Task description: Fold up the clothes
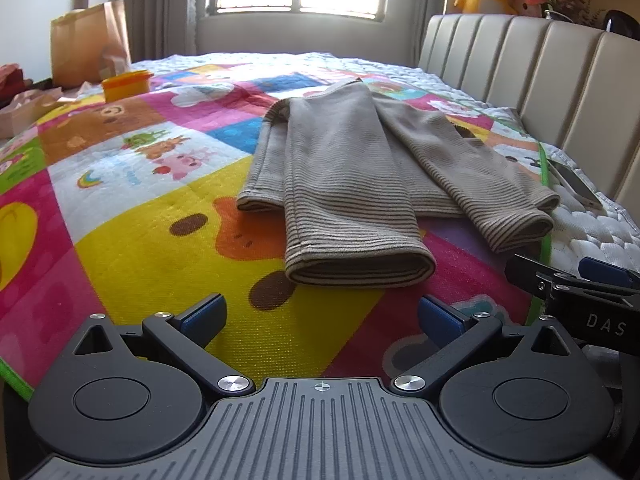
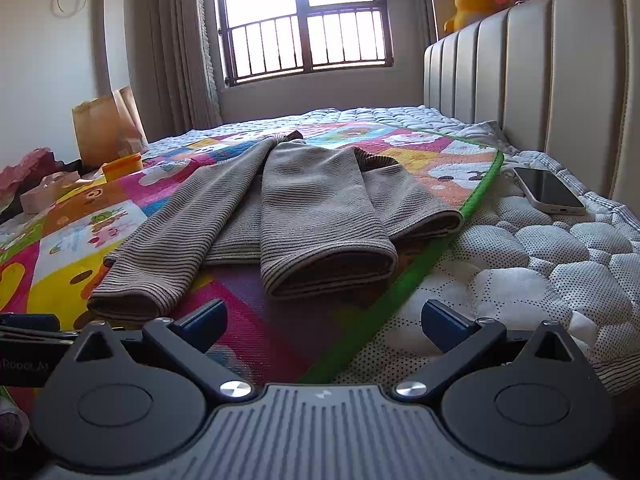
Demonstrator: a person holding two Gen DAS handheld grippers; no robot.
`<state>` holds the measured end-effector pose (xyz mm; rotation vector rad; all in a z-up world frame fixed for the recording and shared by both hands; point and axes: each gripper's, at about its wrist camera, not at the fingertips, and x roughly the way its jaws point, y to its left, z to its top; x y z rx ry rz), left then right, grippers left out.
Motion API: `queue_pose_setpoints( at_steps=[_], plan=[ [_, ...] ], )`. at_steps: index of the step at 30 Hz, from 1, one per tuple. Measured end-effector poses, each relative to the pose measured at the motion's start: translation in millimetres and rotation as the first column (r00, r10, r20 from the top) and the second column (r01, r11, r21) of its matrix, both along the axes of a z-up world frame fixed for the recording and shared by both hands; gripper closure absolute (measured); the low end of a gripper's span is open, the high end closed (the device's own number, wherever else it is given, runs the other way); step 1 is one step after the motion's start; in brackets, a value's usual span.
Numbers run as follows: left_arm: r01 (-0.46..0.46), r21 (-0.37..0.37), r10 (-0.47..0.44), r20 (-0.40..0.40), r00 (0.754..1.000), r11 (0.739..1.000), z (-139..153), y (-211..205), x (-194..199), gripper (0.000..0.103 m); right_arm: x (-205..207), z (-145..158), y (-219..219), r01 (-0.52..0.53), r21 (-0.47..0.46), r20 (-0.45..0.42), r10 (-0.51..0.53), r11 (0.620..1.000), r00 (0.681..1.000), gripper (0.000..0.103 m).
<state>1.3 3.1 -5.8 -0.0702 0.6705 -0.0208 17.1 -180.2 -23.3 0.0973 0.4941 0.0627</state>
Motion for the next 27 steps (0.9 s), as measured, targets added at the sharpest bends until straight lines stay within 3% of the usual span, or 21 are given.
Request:
queue_pose_setpoints(
  at_steps=[27],
  plan=[
    [-0.006,0.0,0.006,0.016,1.0,1.0,4.7,0.3,0.1,0.0,1.0,0.8,3.0,-0.018,-0.003,-0.017,0.018,1.0,1.0,0.0]
  ],
)
